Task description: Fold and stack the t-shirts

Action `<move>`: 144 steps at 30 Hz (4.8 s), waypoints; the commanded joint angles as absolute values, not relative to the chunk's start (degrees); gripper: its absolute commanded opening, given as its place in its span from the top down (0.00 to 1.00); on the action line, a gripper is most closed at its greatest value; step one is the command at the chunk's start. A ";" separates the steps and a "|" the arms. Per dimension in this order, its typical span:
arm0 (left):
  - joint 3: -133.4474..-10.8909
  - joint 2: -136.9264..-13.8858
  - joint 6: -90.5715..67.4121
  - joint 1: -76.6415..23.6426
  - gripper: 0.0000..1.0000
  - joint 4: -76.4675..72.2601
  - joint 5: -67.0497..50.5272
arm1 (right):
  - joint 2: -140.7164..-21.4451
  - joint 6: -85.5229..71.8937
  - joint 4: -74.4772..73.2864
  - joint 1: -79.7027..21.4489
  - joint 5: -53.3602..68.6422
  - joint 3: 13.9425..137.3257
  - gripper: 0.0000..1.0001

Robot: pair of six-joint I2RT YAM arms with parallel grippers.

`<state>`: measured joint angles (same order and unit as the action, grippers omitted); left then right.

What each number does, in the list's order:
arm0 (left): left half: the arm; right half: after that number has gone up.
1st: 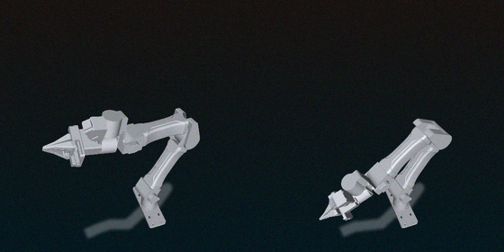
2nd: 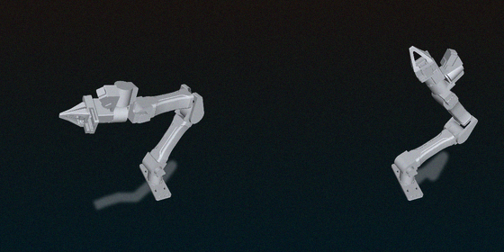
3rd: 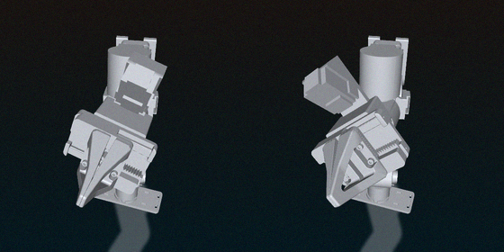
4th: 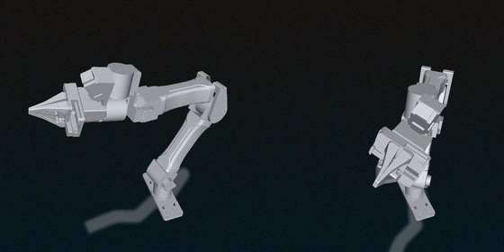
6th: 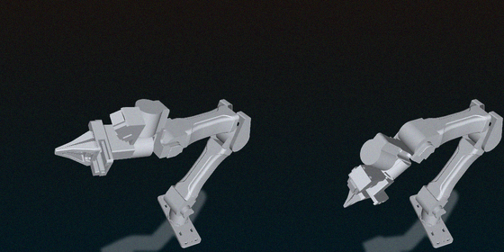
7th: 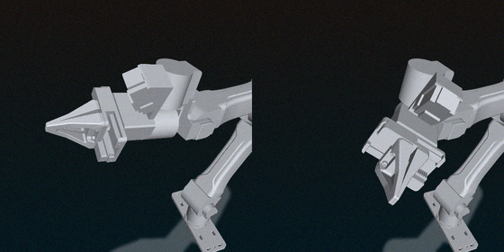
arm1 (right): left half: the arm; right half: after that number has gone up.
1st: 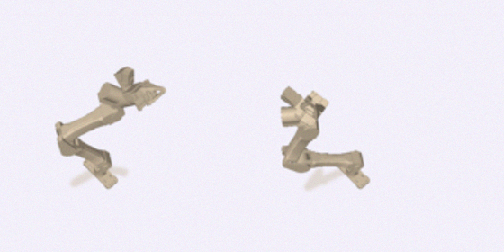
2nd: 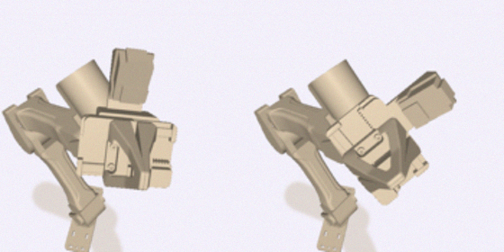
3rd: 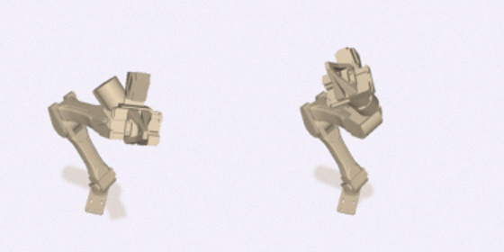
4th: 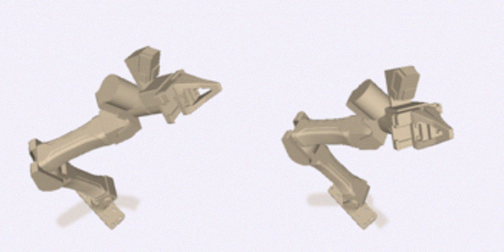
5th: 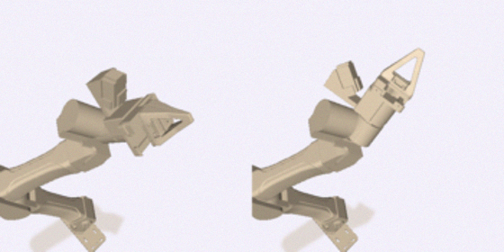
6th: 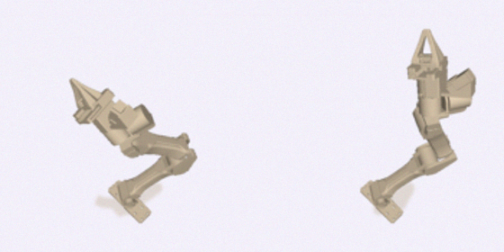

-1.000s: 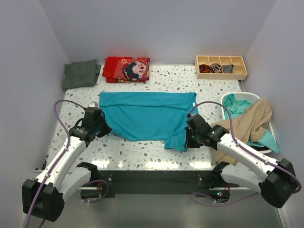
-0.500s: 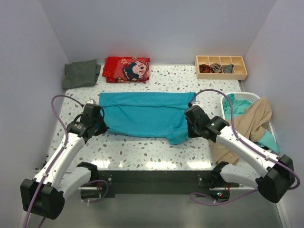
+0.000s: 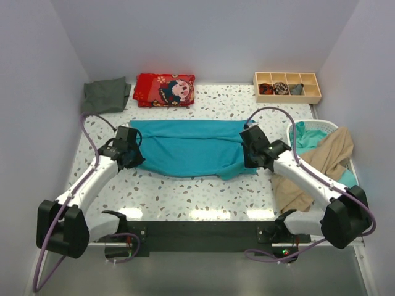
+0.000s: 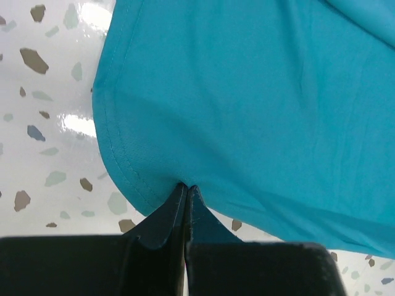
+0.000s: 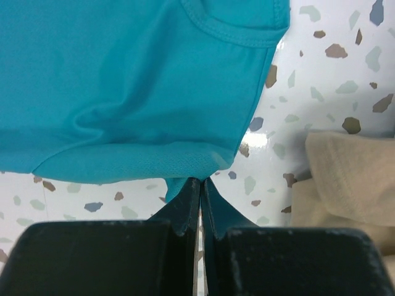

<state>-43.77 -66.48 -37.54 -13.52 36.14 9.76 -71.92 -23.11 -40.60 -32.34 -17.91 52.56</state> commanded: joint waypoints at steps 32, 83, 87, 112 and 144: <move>-56.25 -91.58 -26.37 -4.57 1.00 16.52 6.41 | -100.72 -12.92 -30.67 -20.66 -14.76 73.21 1.00; -51.41 -89.03 -26.19 -9.58 0.00 7.91 -12.57 | -104.68 -17.23 -23.99 -19.51 6.42 71.54 0.43; -51.59 -89.91 -25.84 -9.58 0.00 7.91 -12.57 | -106.34 -17.05 -24.52 -19.42 6.50 74.09 0.42; -56.77 -90.43 -26.28 -9.67 0.00 1.24 -5.46 | -109.60 -14.50 -25.14 -19.51 5.27 85.61 0.39; -34.56 -86.41 -36.29 -17.13 0.00 6.76 -8.43 | -130.42 -13.98 -37.08 -19.51 3.51 102.12 0.39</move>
